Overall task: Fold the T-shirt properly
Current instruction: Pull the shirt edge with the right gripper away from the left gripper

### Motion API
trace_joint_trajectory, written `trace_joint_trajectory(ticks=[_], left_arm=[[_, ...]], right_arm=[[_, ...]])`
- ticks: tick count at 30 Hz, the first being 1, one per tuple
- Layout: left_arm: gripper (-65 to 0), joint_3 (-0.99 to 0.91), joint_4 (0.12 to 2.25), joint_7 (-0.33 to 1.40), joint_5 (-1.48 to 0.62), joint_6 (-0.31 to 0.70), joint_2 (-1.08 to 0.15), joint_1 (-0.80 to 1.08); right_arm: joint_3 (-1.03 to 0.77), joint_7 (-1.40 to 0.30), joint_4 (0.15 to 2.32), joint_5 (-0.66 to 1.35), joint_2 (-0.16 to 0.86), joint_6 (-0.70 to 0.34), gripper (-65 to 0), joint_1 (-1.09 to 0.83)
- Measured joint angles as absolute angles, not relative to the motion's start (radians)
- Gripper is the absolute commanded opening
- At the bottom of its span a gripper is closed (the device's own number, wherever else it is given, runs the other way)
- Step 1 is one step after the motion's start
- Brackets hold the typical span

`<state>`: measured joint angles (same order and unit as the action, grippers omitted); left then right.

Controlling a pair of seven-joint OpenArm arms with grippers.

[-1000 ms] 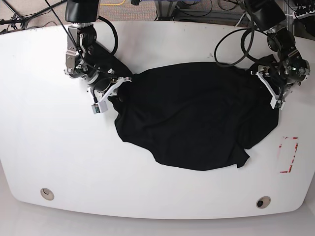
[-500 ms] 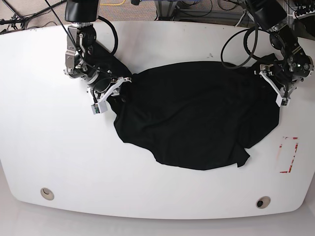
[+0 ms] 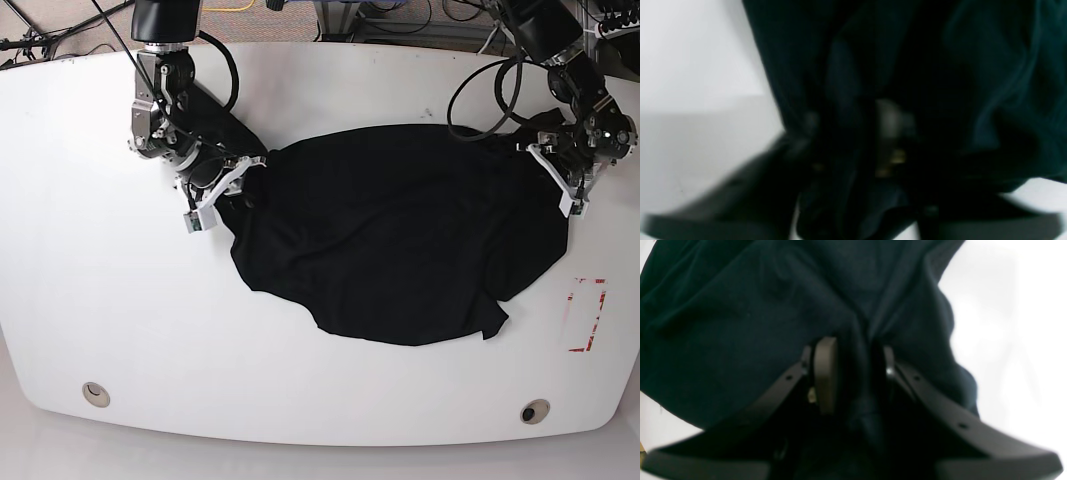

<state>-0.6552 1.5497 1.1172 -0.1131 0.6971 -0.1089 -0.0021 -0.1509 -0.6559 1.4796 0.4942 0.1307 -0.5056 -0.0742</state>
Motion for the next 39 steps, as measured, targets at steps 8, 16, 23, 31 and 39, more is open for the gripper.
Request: trace_joint_trajectory(ticks=[8,16,23,31,39], left_arm=[[-64.4,-0.625,1.561,1.159,-0.101,0.697,-0.109,-0.026],[-65.0,-0.612,1.57,1.18,-0.102,0.697,-0.109,-0.05],[-65.0,-0.608,1.606,1.185,-0.102,0.697,-0.112,-0.067],[-65.0,-0.613,1.69,1.217,-0.105,0.697,-0.117,-0.075],[-65.0,-0.599,1.799,1.258,-0.12,0.697,-0.125,-0.026]], right_arm=[[-0.151,-0.69,1.591,0.485,0.13,-0.501,-50.4,-0.086],[-0.154,-0.754,1.672,0.477,0.13,-0.498,-53.5,-0.078],[-0.176,-0.793,1.729,0.475,0.13,-0.498,-53.1,-0.042],[-0.242,-0.836,1.797,0.475,0.134,-0.494,-52.9,-0.025],[-0.352,-0.851,1.853,0.493,0.15,-0.495,-54.8,-0.093]])
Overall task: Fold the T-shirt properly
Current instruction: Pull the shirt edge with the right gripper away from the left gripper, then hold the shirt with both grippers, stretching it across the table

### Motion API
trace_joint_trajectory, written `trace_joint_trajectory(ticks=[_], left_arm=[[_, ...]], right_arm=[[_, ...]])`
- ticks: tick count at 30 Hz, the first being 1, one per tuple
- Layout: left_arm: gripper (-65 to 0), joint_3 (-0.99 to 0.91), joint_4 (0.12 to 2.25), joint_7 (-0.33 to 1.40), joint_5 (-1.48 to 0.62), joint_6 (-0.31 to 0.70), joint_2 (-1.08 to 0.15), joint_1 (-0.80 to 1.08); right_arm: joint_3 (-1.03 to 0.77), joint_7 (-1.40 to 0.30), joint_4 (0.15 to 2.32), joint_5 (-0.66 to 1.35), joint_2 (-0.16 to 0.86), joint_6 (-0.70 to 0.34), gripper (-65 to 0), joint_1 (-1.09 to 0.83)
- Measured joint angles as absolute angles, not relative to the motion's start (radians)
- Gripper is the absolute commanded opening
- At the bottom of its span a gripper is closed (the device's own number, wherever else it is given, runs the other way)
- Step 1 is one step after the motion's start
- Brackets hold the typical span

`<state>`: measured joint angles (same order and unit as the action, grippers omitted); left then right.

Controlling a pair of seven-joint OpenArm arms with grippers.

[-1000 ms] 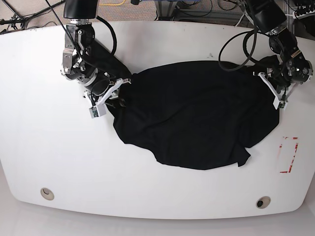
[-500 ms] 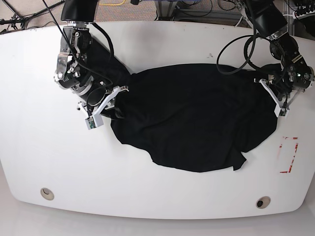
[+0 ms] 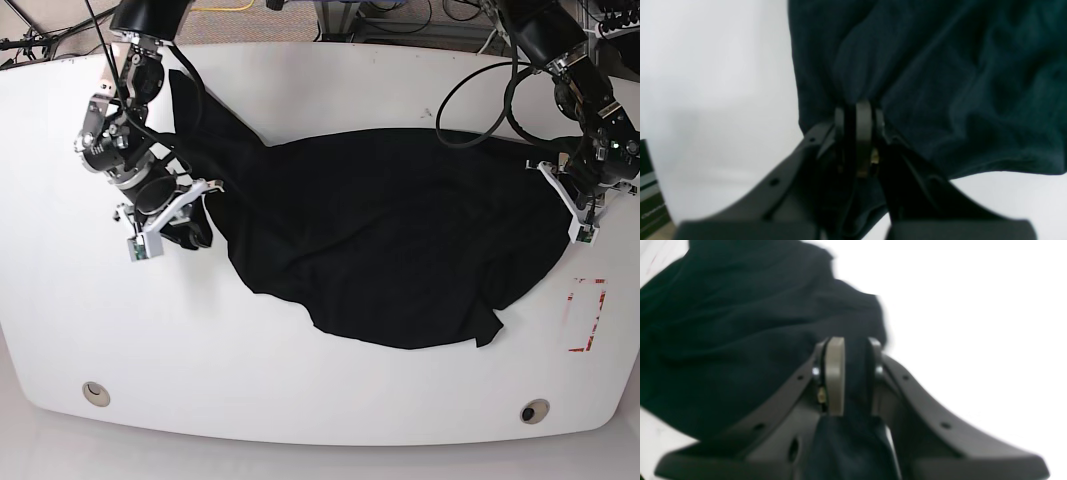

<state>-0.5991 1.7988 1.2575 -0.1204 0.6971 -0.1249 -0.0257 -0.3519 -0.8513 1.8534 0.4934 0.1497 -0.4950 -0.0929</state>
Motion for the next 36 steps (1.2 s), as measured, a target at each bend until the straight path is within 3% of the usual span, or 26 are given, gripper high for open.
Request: trace_joint_trajectory(ticks=[2,14,26,36], left_arm=[[-65.0,-0.599,1.814,1.269,-0.117,0.697,-0.128,-0.015],[-65.0,-0.575,1.889,1.308,-0.106,0.697,-0.123,0.03],[-64.4,-0.542,1.883,1.263,-0.113,0.697,-0.13,0.084],[-64.1,-0.545,1.885,1.248,-0.113,0.697,-0.133,0.12]], right_arm=[[-0.366,-0.866,1.85,0.485,0.155,-0.485,-54.5,-0.103],[-0.339,-0.857,1.774,0.474,0.127,-0.488,-35.6,0.035],[-0.254,-0.831,1.438,0.46,0.098,-0.495,-30.0,0.305],[-0.284,-0.723,1.14,0.422,0.161,-0.498,-19.8,0.416]])
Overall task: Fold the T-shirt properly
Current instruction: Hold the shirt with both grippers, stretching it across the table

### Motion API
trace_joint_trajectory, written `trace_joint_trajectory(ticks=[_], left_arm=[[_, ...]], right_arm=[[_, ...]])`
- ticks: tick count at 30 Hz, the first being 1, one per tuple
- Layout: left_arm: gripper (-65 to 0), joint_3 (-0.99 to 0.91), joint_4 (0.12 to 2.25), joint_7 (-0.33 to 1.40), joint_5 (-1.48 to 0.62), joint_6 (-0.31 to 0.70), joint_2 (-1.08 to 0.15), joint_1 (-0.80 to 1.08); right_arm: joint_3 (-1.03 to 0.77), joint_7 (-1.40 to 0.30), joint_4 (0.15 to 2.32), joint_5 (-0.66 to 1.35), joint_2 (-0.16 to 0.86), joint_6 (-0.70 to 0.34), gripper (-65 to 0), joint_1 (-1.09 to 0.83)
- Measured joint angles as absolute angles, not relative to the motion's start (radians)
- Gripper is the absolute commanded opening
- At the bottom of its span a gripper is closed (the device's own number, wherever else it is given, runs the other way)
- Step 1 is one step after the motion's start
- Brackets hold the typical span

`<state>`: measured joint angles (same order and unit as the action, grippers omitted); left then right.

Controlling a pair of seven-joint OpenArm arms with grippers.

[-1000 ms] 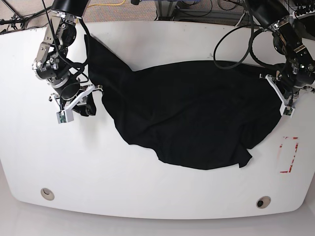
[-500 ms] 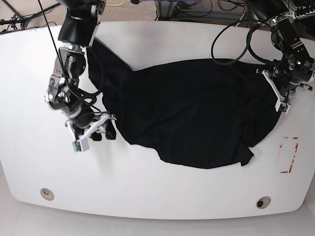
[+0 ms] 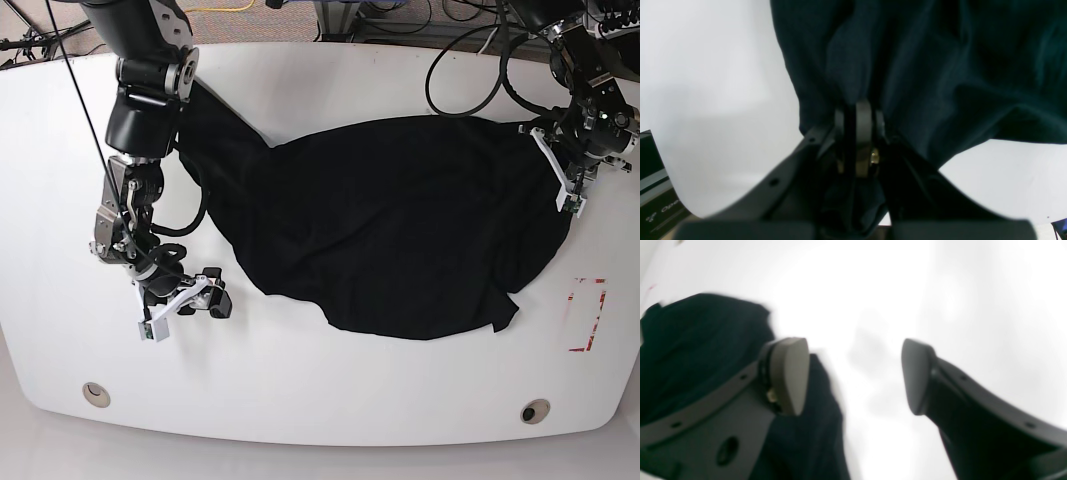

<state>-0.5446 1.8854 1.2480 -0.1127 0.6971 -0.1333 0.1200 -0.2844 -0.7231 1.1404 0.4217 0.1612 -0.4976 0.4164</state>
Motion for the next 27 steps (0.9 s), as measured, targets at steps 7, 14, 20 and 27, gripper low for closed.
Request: trace_joint_trajectory(ticks=[7,14,20,27], left_arm=[[-64.2,-0.548,1.903,1.256,-0.117,0.697,-0.134,0.119],[-64.1,-0.549,1.903,1.26,-0.117,0.697,-0.137,0.119],[-64.3,-0.549,1.903,1.262,-0.113,0.697,-0.137,0.119],[-64.4,-0.546,1.902,1.264,-0.114,0.697,-0.137,0.111]], right_arm=[[-0.283,-0.659,0.998,0.447,0.168,-0.498,-17.4,0.465],[-0.278,-0.639,0.875,0.438,0.165,-0.496,-13.2,0.508],[-0.26,-0.611,0.815,0.444,0.155,-0.5,-9.5,0.553],[-0.224,-0.601,0.751,0.445,0.147,-0.499,-8.4,0.595]])
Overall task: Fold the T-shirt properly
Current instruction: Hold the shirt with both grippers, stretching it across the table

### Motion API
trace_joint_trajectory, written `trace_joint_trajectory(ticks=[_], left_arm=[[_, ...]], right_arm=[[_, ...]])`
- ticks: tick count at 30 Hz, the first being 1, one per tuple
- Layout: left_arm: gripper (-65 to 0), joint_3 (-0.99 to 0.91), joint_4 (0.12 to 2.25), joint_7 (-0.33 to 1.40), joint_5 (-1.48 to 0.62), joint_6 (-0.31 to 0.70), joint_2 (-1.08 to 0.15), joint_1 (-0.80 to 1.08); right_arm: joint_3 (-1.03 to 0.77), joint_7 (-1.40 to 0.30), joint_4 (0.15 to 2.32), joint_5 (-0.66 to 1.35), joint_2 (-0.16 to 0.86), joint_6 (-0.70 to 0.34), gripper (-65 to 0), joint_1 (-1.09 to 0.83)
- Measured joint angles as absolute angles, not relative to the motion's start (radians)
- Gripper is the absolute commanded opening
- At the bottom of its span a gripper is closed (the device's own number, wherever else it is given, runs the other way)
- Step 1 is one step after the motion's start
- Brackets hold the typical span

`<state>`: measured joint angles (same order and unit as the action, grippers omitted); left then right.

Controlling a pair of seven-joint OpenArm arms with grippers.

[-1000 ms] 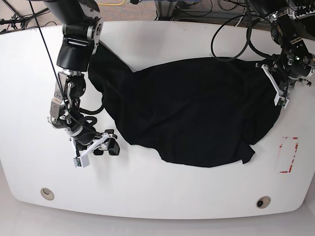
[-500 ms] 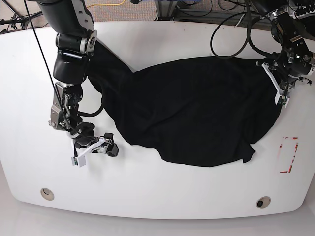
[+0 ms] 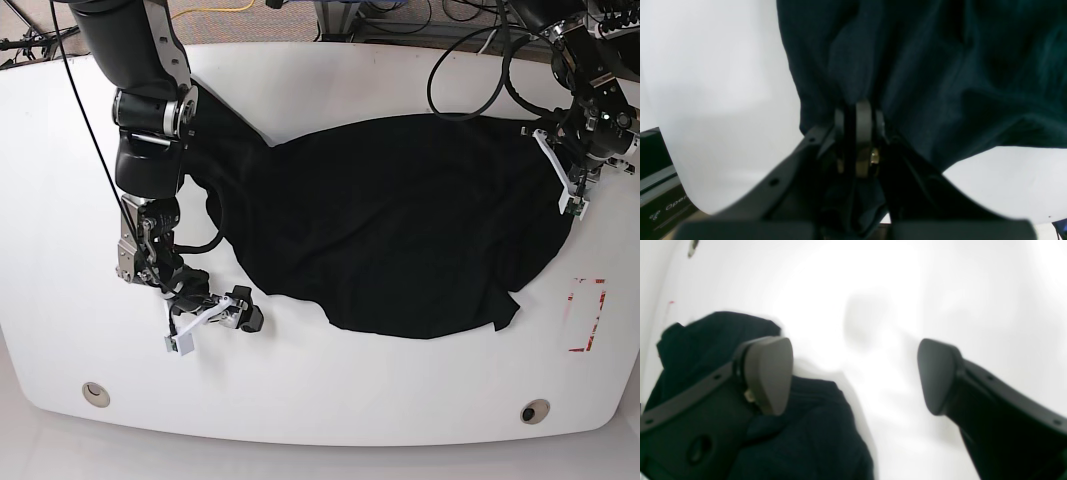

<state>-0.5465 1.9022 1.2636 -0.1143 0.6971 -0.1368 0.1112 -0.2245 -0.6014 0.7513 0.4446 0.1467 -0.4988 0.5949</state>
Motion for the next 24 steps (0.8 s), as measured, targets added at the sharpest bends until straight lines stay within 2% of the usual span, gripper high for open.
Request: trace_joint_trajectory(ticks=[24], left_arm=[[-64.8,-0.521,1.886,1.267,-0.113,0.697,-0.139,0.108]], right_arm=[[-0.222,-0.596,0.765,0.448,0.073,-0.525,-10.2,0.519]])
